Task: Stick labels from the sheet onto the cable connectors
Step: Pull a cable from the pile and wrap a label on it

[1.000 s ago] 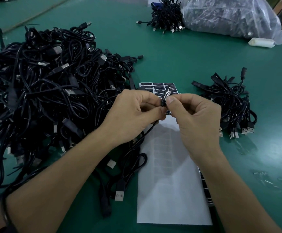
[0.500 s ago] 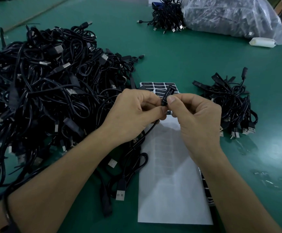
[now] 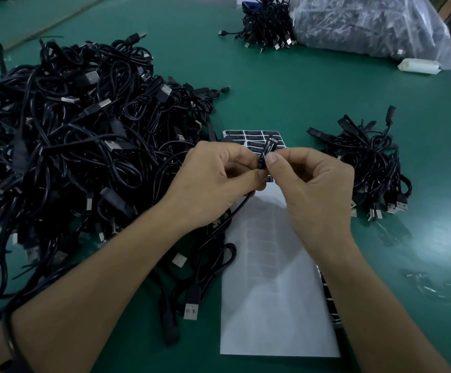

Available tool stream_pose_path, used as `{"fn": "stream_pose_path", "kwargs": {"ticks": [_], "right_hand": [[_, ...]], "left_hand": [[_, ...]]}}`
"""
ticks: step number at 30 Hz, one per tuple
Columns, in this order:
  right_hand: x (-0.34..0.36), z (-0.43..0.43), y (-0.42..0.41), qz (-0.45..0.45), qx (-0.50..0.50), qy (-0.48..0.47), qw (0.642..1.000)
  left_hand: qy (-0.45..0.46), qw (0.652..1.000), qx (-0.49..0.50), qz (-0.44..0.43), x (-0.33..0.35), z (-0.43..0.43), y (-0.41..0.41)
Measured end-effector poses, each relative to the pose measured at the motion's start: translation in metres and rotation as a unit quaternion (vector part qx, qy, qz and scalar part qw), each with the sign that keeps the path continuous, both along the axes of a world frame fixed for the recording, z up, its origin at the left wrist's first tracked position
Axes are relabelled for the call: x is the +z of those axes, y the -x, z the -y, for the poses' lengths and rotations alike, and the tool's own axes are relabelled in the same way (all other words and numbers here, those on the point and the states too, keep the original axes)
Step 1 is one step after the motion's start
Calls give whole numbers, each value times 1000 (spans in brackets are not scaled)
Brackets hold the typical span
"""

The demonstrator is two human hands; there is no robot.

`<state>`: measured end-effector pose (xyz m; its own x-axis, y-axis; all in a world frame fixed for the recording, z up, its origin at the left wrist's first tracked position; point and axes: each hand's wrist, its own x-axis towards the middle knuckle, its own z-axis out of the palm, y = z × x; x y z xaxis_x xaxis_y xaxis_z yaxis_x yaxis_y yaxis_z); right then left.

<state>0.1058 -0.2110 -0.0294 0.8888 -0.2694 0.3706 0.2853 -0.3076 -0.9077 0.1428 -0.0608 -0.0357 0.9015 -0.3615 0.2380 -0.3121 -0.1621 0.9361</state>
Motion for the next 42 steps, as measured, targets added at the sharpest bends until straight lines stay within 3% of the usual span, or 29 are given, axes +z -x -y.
{"fn": "stream_pose_path", "kwargs": {"ticks": [9,26,34,42], "right_hand": [[-1,-1,1,16,-2,18,1000],[-1,-6,5,86,-23,71,993],[-1,-2,3,39,-46,17,998],[-1,-2,2,-1,3,-23,1000]], "left_hand": [[49,998,9,-28,2,3,1],[37,999,8,-15,5,3,-1],[56,998,3,-28,6,5,0],[64,998,-3,-25,5,7,1]]}}
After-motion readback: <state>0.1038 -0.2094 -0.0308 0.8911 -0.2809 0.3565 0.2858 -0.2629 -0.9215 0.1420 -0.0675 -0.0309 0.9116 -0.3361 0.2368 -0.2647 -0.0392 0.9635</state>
